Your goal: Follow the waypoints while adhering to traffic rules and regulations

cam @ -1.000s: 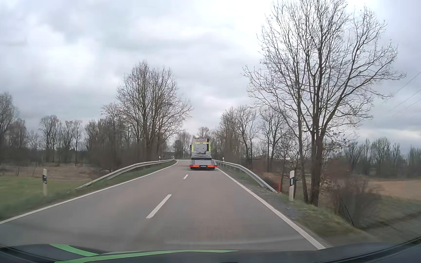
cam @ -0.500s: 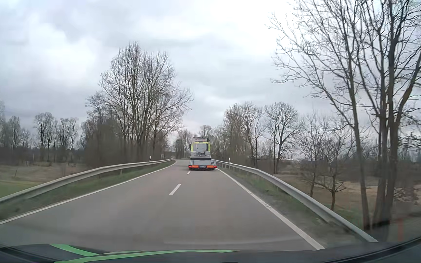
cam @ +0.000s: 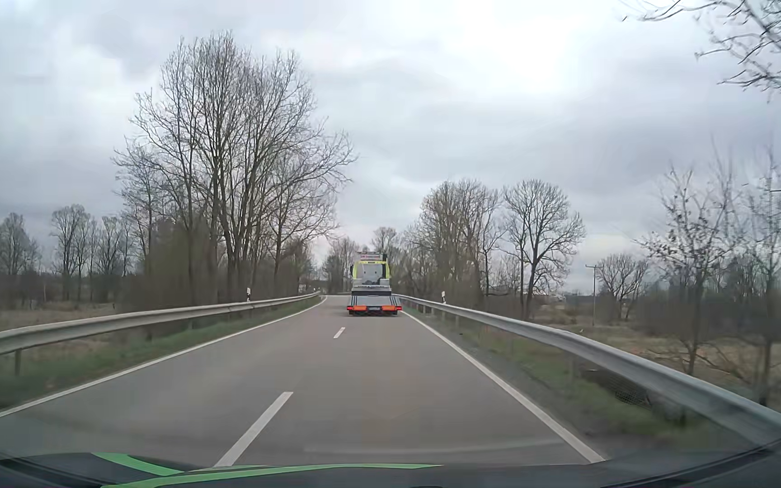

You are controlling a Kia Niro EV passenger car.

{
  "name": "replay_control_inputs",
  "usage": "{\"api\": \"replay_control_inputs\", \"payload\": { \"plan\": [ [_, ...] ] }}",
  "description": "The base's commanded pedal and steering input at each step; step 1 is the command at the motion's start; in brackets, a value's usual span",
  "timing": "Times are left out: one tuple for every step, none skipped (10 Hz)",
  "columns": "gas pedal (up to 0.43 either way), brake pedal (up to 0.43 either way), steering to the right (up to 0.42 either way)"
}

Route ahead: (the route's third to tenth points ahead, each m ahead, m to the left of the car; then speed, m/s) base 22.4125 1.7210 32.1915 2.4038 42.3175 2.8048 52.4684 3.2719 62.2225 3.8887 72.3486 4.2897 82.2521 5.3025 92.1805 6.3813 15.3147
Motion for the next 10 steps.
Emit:
{"api": "replay_control_inputs", "payload": {
  "plan": [
    [0.067,0.000,-0.003],
    [0.067,0.000,-0.003],
    [0.067,0.000,-0.003],
    [0.067,0.000,-0.003],
    [0.028,0.000,-0.003],
    [0.000,0.000,-0.004],
    [0.000,0.000,-0.004],
    [0.000,0.000,-0.004],
    [0.000,0.000,-0.004],
    [0.000,0.000,-0.004]
  ]
}}
